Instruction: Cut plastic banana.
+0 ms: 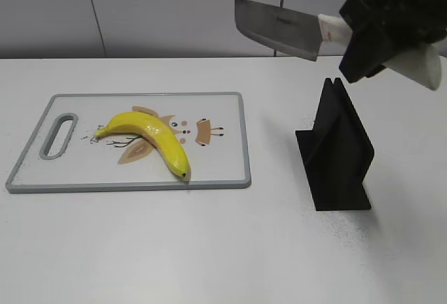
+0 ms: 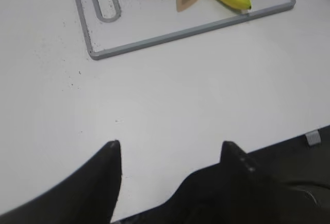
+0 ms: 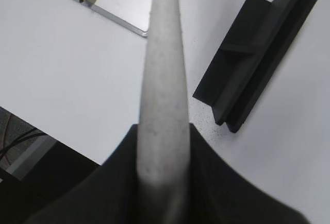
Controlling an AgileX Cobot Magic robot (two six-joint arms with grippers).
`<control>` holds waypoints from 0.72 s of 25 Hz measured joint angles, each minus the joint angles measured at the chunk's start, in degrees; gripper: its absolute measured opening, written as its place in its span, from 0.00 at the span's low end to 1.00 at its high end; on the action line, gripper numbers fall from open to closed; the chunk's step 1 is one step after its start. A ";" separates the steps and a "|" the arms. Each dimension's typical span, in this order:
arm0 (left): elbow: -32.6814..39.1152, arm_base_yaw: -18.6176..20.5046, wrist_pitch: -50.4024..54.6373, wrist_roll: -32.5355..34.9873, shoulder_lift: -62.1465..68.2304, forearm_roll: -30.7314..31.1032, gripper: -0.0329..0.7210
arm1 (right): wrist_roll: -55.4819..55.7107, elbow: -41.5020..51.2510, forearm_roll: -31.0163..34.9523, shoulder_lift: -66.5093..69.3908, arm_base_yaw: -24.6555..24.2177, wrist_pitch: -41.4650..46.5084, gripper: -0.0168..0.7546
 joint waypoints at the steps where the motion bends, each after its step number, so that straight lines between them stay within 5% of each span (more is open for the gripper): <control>1: 1.00 0.00 0.06 -0.07 -3.73 0.11 0.82 | 0.66 2.19 0.00 -1.83 0.00 -0.80 0.24; 9: 7.35 0.00 0.11 -0.13 -19.76 0.88 0.82 | 6.98 15.99 0.00 -13.85 0.00 -4.20 0.24; 18: 11.40 0.00 -6.62 -0.13 -23.90 1.61 0.80 | 20.94 25.39 -5.22 -24.69 0.00 -7.24 0.24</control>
